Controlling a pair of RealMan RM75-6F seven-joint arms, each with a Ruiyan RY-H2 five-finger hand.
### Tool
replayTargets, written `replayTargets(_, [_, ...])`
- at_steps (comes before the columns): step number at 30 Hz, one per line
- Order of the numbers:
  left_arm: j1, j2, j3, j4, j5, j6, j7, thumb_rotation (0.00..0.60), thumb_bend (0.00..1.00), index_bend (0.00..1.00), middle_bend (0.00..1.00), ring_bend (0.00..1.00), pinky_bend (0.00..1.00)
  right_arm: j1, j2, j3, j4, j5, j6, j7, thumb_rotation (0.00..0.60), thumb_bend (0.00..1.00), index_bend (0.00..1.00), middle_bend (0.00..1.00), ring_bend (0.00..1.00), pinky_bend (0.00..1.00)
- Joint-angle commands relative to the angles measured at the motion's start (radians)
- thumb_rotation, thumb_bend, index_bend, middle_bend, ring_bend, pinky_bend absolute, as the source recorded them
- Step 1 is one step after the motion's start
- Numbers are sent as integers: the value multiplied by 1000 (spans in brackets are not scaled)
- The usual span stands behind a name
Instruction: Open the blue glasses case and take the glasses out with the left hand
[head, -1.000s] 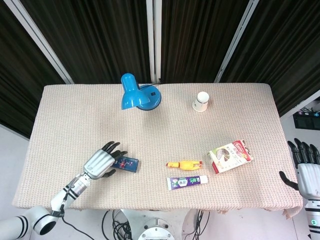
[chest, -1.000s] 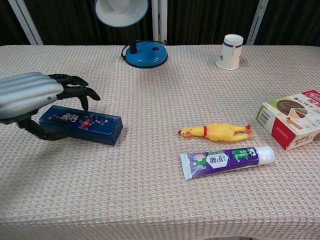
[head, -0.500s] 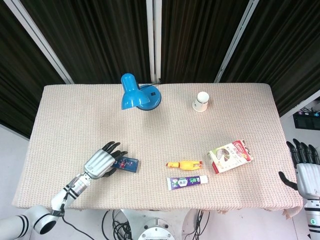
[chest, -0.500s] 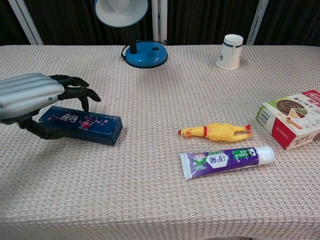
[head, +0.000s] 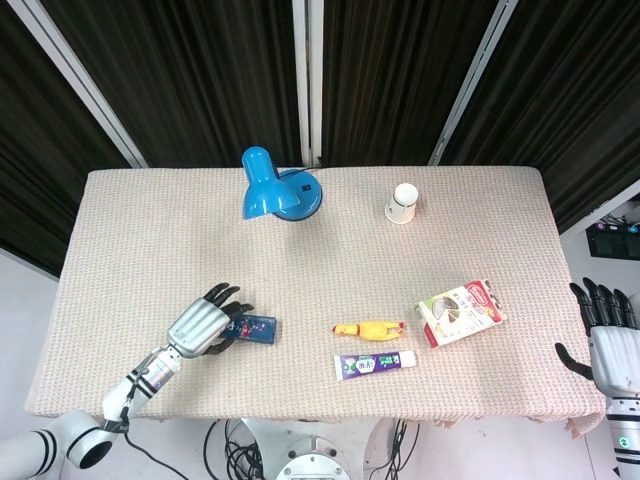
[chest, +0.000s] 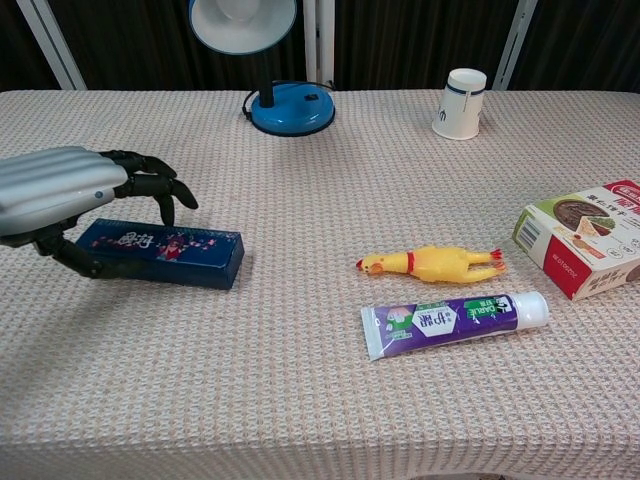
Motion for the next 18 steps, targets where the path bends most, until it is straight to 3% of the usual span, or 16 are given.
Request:
replayTargets(1, [-1,1,-1,-5,-5,-2,-5,600,459,231,411,93,120,0,0,0,0,1,-1,-2,600,189,0,0,0,0])
replayTargets(11, [-6,18,-13,-55,-55,-33,-74,600,564,255,458,106,121,1,-3,1,6,2,1,0,600,188,0,0,0,0])
replayTargets(18, [-11,29,-24,-83,-96,-63,-125,600,583,271,503,123,124,1,-6,0,12,1,-1,4,600,185,0,0,0,0])
